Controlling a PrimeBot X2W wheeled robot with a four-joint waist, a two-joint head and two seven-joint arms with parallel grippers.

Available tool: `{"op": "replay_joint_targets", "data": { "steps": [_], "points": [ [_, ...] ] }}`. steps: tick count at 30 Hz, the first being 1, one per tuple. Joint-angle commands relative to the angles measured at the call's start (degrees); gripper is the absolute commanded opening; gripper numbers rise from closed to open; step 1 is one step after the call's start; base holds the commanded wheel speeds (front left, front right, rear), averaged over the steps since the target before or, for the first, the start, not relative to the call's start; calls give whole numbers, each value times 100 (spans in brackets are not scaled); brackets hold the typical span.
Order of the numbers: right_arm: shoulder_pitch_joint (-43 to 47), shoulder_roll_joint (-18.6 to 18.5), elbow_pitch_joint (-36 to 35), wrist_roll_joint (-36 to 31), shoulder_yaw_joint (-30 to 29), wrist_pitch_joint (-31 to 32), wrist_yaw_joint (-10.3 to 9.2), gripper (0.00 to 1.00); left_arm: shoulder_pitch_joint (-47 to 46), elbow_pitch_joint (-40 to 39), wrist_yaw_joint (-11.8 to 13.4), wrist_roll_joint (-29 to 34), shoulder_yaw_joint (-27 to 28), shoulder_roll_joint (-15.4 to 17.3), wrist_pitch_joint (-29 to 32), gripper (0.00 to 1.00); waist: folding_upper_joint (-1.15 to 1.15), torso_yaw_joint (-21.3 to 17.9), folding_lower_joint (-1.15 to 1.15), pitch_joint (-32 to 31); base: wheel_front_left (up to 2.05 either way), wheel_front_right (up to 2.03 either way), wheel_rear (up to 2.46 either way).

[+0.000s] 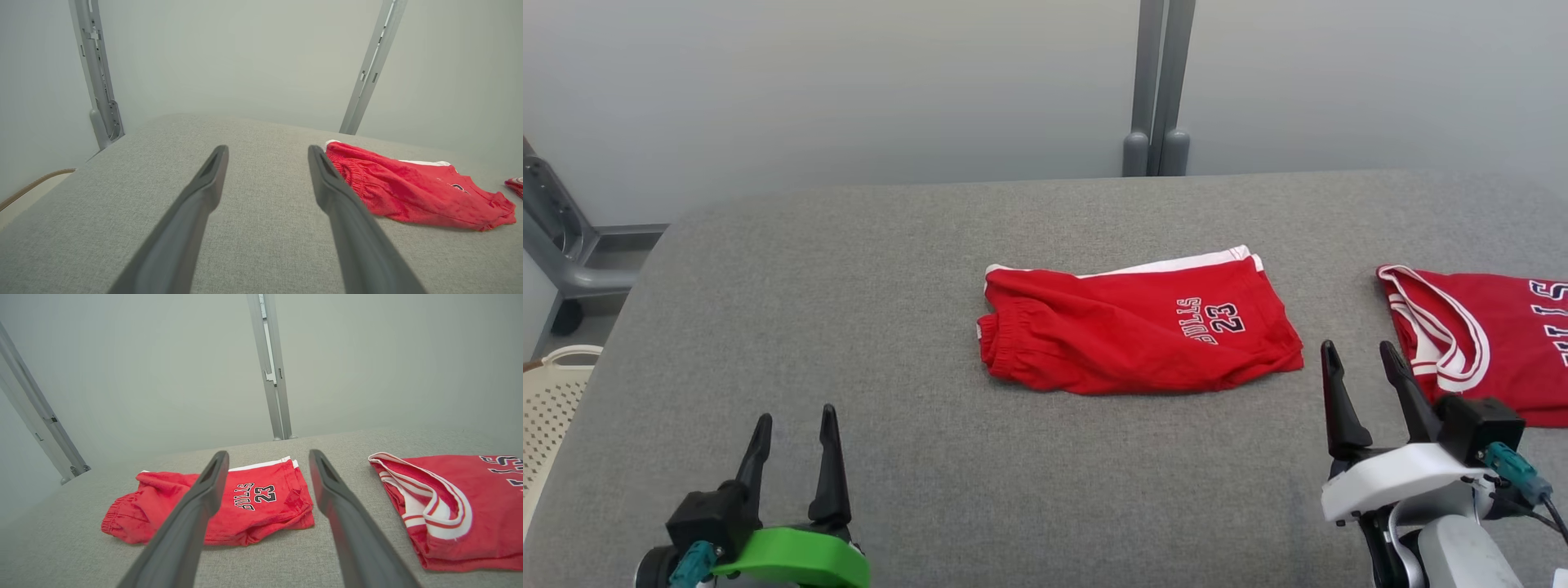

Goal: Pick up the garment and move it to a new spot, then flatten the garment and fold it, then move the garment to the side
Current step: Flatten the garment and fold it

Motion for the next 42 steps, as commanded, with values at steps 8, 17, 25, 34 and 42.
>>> {"op": "replay_joint_targets", "data": {
  "steps": [8, 17, 25, 34, 42],
  "points": [
    [671, 102, -570, -397, -176, -12, -6, 100, 221, -236, -245, 98, 224, -73, -28, 100, 0, -63, 0, -41, 0, 0, 0],
    [920, 111, -541, -676, -300, -12, -6, 100, 508, -31, -219, 442, 175, -17, -23, 100, 0, -173, 0, -26, 0, 0, 0],
    [963, 113, -325, -780, -318, -12, -6, 100, 628, 173, -185, 430, 214, 45, -23, 100, 0, -221, 0, -34, 0, 0, 0],
    [917, 112, -318, -641, -284, -12, -6, 100, 585, 235, -153, 424, 198, 40, -23, 100, 0, -218, 0, -48, 0, 0, 0],
    [896, 113, -229, -575, -235, -12, -6, 100, 519, 282, -197, 381, 205, 74, -23, 100, 0, -190, 0, 4, 0, 0, 0]
  ]
}}
